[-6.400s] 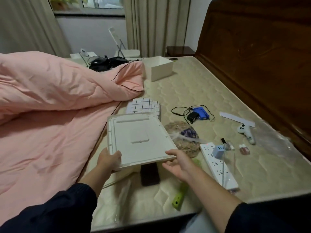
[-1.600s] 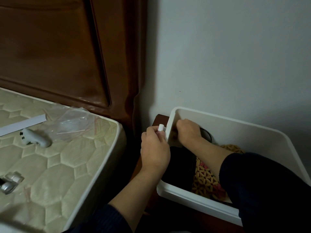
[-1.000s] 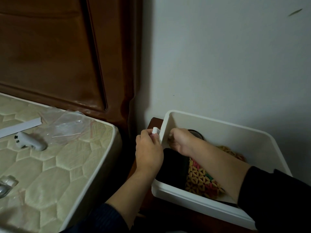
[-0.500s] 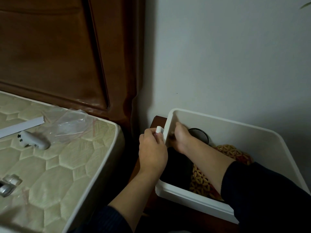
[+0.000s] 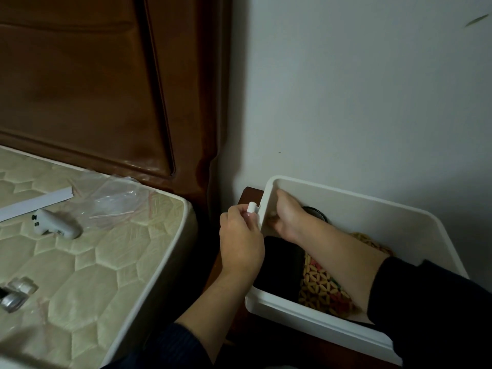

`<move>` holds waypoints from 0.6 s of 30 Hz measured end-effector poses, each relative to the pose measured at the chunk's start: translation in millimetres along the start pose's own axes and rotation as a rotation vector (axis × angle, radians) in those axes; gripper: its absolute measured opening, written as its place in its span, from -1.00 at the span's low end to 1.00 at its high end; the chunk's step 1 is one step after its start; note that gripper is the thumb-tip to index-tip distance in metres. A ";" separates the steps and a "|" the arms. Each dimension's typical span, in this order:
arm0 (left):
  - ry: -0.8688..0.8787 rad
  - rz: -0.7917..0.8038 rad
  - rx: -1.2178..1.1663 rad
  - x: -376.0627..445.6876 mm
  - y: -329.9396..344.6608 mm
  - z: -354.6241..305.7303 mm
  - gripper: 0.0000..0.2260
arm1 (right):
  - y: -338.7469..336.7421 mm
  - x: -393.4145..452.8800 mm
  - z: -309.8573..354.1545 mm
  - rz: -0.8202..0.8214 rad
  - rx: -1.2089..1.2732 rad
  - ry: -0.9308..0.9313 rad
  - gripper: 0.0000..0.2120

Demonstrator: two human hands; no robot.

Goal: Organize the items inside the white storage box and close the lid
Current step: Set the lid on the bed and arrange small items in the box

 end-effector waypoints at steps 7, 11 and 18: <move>0.146 -0.087 -0.155 -6.6 -9.1 -5.0 -0.69 | -27.9 -58.5 47.6 0.024 -0.682 -0.361 -0.61; 0.182 -0.090 -0.253 -12.0 -9.8 -6.9 -0.65 | -30.8 -85.1 55.8 0.230 -0.729 -0.448 -0.74; 0.257 -0.021 -0.257 -16.6 -9.8 -9.4 -0.60 | -39.4 -87.5 56.8 0.276 -0.731 -0.550 -0.83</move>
Point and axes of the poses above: each hand's wrist, its own x-axis towards the middle knuckle, its own y-axis out of the palm, z = x × y, the point moved 3 cm from there along x, towards the middle knuckle, and after that the axes turned 10 degrees about -z, right-handed, at the moved point
